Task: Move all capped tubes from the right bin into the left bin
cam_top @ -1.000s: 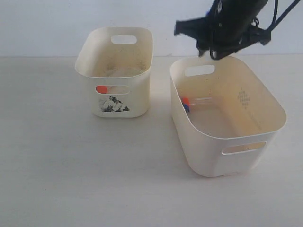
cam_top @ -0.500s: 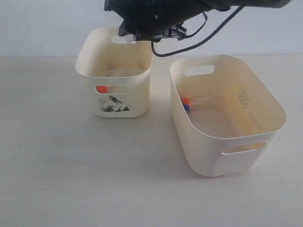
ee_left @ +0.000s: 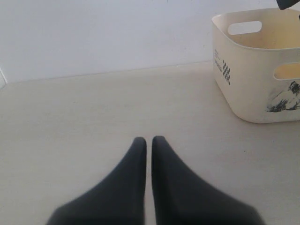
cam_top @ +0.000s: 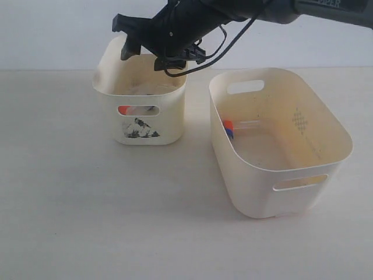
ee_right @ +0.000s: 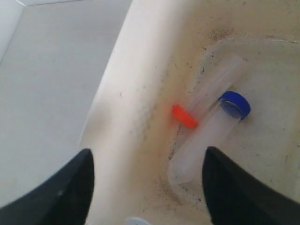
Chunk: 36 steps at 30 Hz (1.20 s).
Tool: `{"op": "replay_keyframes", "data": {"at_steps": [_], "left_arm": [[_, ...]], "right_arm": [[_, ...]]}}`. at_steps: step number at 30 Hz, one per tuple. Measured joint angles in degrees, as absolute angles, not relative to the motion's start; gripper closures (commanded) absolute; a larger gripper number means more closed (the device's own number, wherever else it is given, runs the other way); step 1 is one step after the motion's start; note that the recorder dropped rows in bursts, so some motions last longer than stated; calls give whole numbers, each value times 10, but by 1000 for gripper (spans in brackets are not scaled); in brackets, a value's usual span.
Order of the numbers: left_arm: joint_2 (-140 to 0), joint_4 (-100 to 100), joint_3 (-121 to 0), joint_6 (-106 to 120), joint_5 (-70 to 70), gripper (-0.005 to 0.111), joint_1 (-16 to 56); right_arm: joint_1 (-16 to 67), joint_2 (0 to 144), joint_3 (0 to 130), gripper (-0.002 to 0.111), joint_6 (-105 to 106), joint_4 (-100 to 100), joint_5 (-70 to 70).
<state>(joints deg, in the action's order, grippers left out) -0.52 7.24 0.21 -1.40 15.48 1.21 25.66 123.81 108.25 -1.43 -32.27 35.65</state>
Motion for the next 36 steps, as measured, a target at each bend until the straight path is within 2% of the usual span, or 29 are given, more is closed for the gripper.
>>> {"op": "replay_keyframes", "data": {"at_steps": [4, 5, 10, 15, 25, 33, 36], "left_arm": [[-5, 72, 2, -14, 155, 102, 12], [-5, 72, 2, -14, 155, 102, 12], [-5, 72, 2, -14, 155, 102, 12], [-5, 72, 2, -14, 155, 102, 12], [-5, 72, 2, -14, 155, 102, 12], [-5, 72, 2, -14, 155, 102, 12], [-5, 72, 2, -14, 155, 102, 12]], "right_arm": [[236, 1210, 1083, 106, -14, -323, 427], [226, 1197, 1083, 108, -14, -316, 451], [180, 1122, 1084, 108, -30, -213, 542], [172, 1075, 1070, 108, -43, -124, 627], [131, 1016, 829, 108, 0, -168, 579], [128, 1013, 775, 108, 10, -189, 539], [127, 1022, 769, 100, 13, -189, 528]]}}
